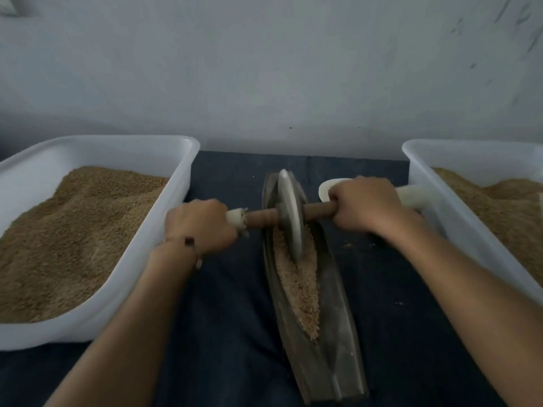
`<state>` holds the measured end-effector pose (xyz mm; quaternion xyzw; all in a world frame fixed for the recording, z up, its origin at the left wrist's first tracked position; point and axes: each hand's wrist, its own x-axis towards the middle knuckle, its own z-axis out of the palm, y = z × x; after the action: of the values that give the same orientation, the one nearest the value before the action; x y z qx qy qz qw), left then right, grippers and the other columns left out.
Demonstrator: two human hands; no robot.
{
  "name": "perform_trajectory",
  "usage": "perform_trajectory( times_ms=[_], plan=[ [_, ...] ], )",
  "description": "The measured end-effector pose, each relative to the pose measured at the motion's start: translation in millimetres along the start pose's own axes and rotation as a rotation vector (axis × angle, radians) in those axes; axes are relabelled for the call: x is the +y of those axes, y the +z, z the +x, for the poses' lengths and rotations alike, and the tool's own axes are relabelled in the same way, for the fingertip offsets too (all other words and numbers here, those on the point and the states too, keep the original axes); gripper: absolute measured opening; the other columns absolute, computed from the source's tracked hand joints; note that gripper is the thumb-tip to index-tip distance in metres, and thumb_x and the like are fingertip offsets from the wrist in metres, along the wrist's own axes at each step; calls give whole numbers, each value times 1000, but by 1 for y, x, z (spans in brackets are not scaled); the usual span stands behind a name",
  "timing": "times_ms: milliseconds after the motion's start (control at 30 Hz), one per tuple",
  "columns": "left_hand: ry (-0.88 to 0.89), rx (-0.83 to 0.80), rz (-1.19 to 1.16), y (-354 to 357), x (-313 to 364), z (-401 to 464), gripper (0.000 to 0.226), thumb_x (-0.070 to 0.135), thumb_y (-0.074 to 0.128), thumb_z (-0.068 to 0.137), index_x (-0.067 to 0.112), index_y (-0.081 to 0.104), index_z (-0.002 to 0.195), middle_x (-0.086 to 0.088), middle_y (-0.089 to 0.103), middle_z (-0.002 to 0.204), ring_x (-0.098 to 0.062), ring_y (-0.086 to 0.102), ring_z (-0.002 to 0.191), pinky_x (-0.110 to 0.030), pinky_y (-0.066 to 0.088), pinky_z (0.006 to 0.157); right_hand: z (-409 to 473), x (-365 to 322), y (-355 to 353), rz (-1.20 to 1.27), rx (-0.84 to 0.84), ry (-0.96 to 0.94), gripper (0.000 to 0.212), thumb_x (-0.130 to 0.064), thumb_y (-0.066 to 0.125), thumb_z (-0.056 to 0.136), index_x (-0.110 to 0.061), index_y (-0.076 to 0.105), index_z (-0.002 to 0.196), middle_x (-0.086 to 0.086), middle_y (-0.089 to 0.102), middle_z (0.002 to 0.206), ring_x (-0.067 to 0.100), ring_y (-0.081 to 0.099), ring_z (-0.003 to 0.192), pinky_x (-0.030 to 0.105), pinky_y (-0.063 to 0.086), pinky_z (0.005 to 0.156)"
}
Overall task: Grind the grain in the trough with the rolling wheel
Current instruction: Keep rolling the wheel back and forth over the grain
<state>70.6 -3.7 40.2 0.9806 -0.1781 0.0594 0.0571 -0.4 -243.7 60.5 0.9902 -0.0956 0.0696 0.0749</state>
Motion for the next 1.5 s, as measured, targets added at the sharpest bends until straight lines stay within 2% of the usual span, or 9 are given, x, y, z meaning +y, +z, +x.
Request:
perform_trajectory(
  times_ms=[100, 300, 500, 667, 833, 967, 1100, 1333, 1500],
  plan=[
    [-38, -37, -52, 3, -1, 16, 16, 44, 59, 78, 28, 59, 75, 9, 54, 67, -8, 45, 58, -26, 30, 53, 15, 2, 1, 8, -85, 20, 7, -34, 54, 72, -28, 58, 71, -7, 54, 66, 12, 47, 58, 26, 27, 51],
    [144, 566, 47, 20, 7, -52, 21, 14, 62, 74, 13, 46, 60, -7, 50, 55, -25, 46, 51, -29, 27, 56, -59, -11, 33, -11, 555, 37, 12, -9, 68, 71, -9, 56, 74, 9, 57, 66, 29, 52, 58, 32, 31, 55],
    [190, 849, 228, 20, 6, -116, 16, 8, 57, 79, 13, 48, 66, -4, 48, 58, -24, 46, 56, -34, 28, 61, -138, -7, 53, 108, 775, -84, 11, -6, 52, 85, -8, 48, 94, 15, 56, 85, 30, 45, 78, 36, 30, 72],
    [181, 518, 49, 13, 2, -84, 24, 13, 64, 70, 16, 42, 59, 2, 43, 52, -21, 40, 48, -28, 25, 52, -102, 0, 37, 32, 698, -142, 8, -11, 62, 76, -9, 55, 79, 9, 54, 69, 30, 50, 62, 32, 24, 61],
    [10, -80, 37, 5, -4, -11, 33, 36, 68, 77, 21, 49, 100, 4, 57, 94, -18, 51, 83, -30, 36, 66, -13, -4, 2, -86, 126, -78, 21, -40, 61, 77, -27, 47, 70, -10, 43, 62, 11, 37, 53, 28, 24, 51],
    [251, 155, 140, 12, 1, -5, 87, 54, 79, 60, 24, 41, 132, 1, 53, 123, -23, 47, 116, -35, 29, 101, -2, 12, 1, 121, -100, -129, 42, -50, 69, 69, -36, 50, 104, -8, 57, 103, 12, 51, 87, 34, 42, 67],
    [298, 88, -29, -1, 8, -19, 48, 54, 68, 72, 37, 53, 114, 14, 62, 107, -12, 58, 97, -26, 40, 76, -35, 29, -4, 108, -244, -60, 92, -42, 72, 69, -31, 23, 146, -2, 34, 143, 23, 24, 137, 56, 16, 111],
    [363, 184, -34, -18, -1, -86, 22, 34, 60, 81, 38, 46, 97, 19, 58, 93, -4, 55, 83, -21, 38, 58, -120, 44, -1, 158, -64, -63, 73, -20, 63, 80, -40, 24, 138, -18, 43, 98, 2, 45, 86, 16, 35, 64],
    [285, 82, 127, -7, 10, -70, 19, 36, 53, 84, 32, 35, 83, 13, 47, 78, -9, 49, 71, -24, 32, 55, -108, 37, 2, 144, -43, -27, 34, -33, 62, 84, -45, 37, 105, -17, 49, 77, 0, 50, 67, 18, 39, 54]
  ],
)
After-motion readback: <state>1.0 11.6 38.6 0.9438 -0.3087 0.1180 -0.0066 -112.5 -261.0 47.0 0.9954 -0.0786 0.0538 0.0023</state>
